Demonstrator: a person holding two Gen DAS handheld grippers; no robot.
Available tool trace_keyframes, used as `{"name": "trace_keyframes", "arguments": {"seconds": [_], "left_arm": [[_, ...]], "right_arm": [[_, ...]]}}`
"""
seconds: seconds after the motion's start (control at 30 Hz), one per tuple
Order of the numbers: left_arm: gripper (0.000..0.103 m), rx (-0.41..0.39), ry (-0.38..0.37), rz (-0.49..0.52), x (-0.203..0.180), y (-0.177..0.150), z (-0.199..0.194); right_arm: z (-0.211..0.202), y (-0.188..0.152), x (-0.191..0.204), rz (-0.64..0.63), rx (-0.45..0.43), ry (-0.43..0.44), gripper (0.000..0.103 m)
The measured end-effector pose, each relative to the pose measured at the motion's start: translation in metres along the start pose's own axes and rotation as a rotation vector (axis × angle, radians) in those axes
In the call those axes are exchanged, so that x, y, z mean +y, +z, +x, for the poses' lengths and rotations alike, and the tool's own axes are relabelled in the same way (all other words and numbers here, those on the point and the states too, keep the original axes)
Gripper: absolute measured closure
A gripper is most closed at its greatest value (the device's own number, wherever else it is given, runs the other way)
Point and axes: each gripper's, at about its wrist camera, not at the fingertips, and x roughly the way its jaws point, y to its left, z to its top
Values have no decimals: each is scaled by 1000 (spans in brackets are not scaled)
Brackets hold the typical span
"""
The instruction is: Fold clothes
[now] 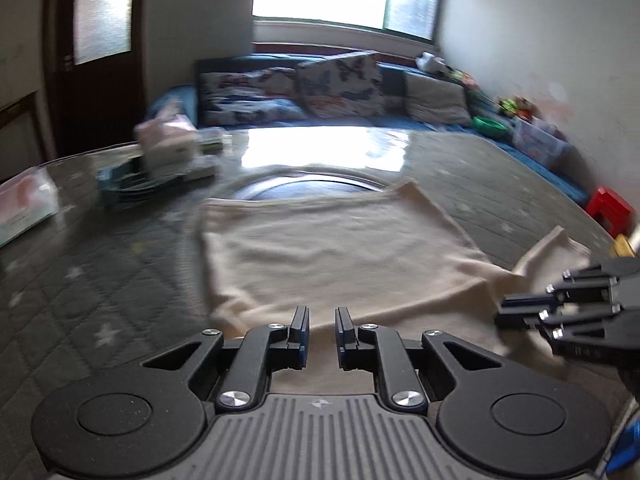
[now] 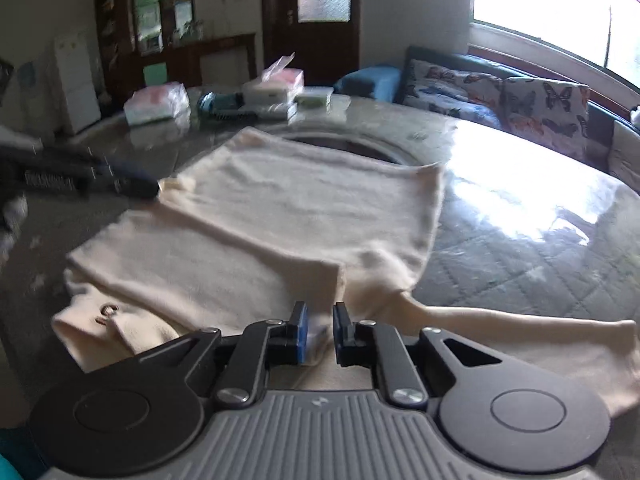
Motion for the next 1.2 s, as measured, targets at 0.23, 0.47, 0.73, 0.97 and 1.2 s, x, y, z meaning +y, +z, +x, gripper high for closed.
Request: {"name": "trace_keyframes", "arguments": {"seconds": [0.23, 0.47, 0.73, 0.97, 1.2], "left_arm": [[85, 40, -124, 82, -53, 4, 26], [76, 63, -193, 141, -91, -2, 45], [75, 76, -201, 180, -103, -10, 54], [74, 73, -195, 186, -104, -10, 54], [72, 68, -188, 199, -107, -10, 54]], "right_arm": [[-38, -9, -37, 81, -37, -163, 85], [-56, -36, -92, 242, -9, -347, 77], [-56, -63, -146, 425, -3, -490, 70], [-48, -71, -172, 556, -46, -523, 70], [-42, -70, -174, 560, -57, -524, 95]]}}
